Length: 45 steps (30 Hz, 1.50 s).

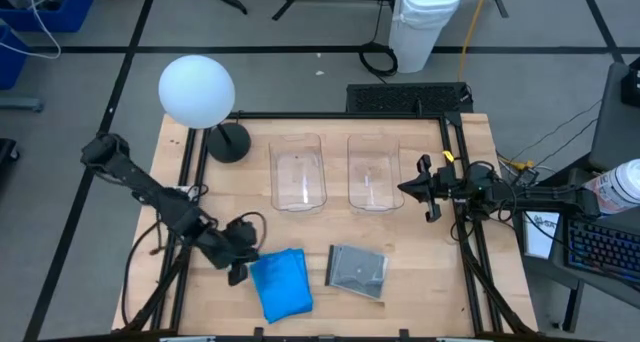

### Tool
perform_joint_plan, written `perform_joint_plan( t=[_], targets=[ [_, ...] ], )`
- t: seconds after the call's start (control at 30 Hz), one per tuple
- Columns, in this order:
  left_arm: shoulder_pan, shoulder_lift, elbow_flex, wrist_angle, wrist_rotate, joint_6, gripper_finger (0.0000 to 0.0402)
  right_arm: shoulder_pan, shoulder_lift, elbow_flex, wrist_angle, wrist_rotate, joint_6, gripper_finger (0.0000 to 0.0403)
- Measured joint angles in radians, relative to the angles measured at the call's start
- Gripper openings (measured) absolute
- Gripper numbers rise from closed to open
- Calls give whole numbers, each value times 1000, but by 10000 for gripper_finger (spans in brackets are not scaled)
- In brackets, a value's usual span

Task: Pick & place jewel cases by type
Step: Put the blue cd case into the left transparent bin

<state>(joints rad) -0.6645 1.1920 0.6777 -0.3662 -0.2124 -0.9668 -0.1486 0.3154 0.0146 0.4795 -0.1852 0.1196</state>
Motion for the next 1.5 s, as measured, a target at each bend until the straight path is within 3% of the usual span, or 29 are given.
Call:
perform_joint_plan(
  t=[0.2,0.37,0.53,0.8,0.97,1.2,1.33,1.5],
  targets=[
    [-110,-23,-242,353,-61,-182,31,0,0,0,-13,0,0,0],
    [-186,-36,-346,538,-143,-192,31,0,0,0,-24,1,0,0],
    [-243,-91,-357,448,-189,-172,31,0,0,0,-43,1,0,0],
    [-266,-188,-358,118,-347,-350,31,0,0,0,-44,3,0,0],
    [-263,-186,-358,137,-307,-264,31,0,0,0,-44,5,2,0],
    [-253,-177,-358,110,-257,-329,36,0,0,0,-48,5,26,0],
    [-268,-177,-358,134,-224,-341,81,0,0,0,-51,5,26,0],
    [-264,-179,-358,215,-223,-369,195,0,0,0,-51,5,26,0]
  ],
)
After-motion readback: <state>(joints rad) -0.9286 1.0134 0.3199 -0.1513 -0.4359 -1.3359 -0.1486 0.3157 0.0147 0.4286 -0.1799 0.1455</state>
